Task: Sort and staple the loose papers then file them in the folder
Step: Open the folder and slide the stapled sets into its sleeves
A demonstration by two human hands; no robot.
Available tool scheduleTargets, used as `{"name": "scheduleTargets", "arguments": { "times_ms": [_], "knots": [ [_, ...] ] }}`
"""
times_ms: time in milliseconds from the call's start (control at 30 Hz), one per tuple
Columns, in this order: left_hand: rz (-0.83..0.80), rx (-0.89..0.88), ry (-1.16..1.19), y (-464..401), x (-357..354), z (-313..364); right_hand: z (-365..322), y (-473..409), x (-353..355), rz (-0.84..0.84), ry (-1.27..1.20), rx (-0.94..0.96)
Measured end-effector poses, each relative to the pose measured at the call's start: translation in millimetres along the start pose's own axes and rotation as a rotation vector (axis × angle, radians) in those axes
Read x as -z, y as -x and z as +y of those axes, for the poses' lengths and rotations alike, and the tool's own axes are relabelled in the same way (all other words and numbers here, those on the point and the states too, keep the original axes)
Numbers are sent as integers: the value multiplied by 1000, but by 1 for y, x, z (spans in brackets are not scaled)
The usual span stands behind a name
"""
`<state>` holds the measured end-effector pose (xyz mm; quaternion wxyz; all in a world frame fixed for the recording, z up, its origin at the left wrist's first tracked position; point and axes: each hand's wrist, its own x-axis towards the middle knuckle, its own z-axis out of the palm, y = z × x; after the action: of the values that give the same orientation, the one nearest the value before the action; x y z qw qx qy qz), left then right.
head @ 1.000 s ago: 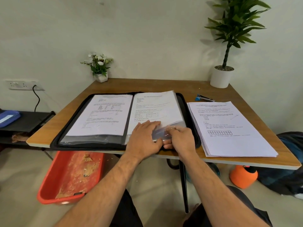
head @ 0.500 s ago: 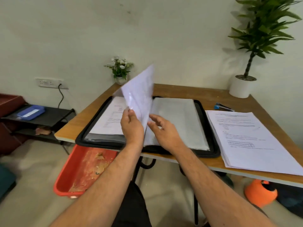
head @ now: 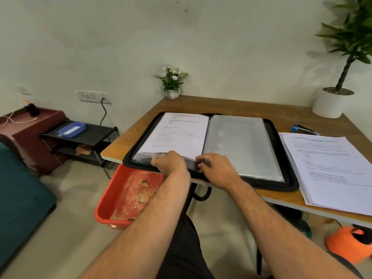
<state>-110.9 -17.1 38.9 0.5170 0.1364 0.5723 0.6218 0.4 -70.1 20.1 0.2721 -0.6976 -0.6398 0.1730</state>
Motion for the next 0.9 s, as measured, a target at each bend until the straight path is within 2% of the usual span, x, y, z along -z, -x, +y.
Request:
{"name": "scheduleTargets", "arguments": {
  "times_ms": [133, 300, 467, 600, 733, 900],
  "knots": [
    [2, -59, 54, 24, -4, -6, 4, 5, 5, 58, -91, -22],
    [18, -212, -151, 55, -8, -19, 17, 16, 19, 124, -160, -64],
    [-313, -259, -202, 79, -17, -41, 33, 30, 45, 246, -214, -85],
    [-592, -247, -396, 93, -30, -64, 51, 47, 71, 387, -222, -136],
    [-858, -231, -583, 119, -50, -99, 94, 72, 110, 532, -122, -246],
    [-1041, -496, -817, 149, -72, -124, 163, 103, 148, 640, 139, -493]
  ]
}}
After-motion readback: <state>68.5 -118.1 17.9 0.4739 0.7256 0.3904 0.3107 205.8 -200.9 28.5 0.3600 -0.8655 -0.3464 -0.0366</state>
